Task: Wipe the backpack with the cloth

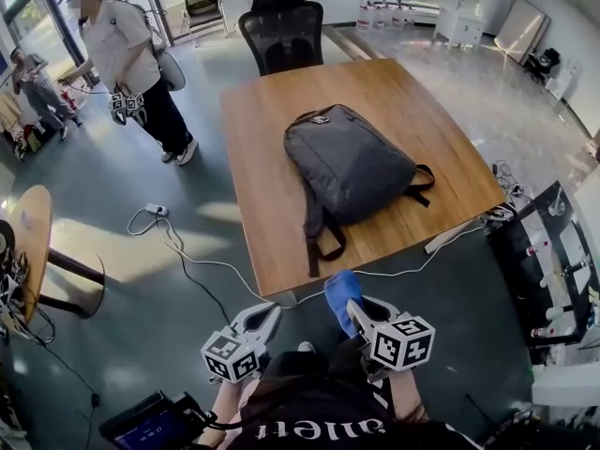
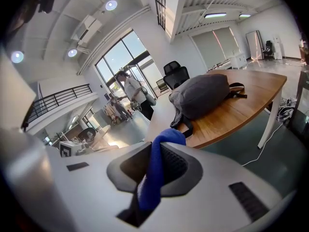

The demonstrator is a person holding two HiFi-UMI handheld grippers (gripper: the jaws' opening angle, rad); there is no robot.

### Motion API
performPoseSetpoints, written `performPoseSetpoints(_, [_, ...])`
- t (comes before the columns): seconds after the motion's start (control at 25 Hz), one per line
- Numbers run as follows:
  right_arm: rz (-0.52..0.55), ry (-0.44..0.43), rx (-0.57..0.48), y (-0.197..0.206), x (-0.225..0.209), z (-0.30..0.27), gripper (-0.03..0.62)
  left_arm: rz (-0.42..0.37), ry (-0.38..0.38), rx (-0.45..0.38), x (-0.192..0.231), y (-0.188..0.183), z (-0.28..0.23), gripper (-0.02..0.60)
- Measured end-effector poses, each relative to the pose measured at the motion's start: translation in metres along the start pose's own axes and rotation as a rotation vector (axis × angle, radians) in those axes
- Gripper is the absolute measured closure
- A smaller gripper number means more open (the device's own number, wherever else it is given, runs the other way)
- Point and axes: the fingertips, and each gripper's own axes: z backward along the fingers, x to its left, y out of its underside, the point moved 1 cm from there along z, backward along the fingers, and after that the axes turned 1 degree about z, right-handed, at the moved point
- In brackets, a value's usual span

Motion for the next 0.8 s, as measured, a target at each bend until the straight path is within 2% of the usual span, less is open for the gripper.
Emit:
performPoseSetpoints(0.12, [0.0, -0.001, 0.007, 0.007, 0.005, -0.001, 0.533, 0.004, 0.004, 0.005, 0.002, 0.005, 0.003, 0.583])
performPoseSetpoints(0.36, [0.008, 0.007, 0.017, 0.008, 0.024, 0.009, 0.533, -0.008, 0.023, -0.008, -0.006, -0.011, 0.016, 0.583])
performPoseSetpoints(0.68, [0.024, 0.011, 0.026, 0.012, 0.02, 0.004, 0.533, -0.011, 0.042, -0.005, -0.006, -0.004, 0.009, 0.583])
performPoseSetpoints(0.8, [0.0, -0.007, 0.027, 0.01, 0.029, 0.006, 0.533, -0.009, 0.037, -0.006, -0.007, -0.008, 0.018, 0.583])
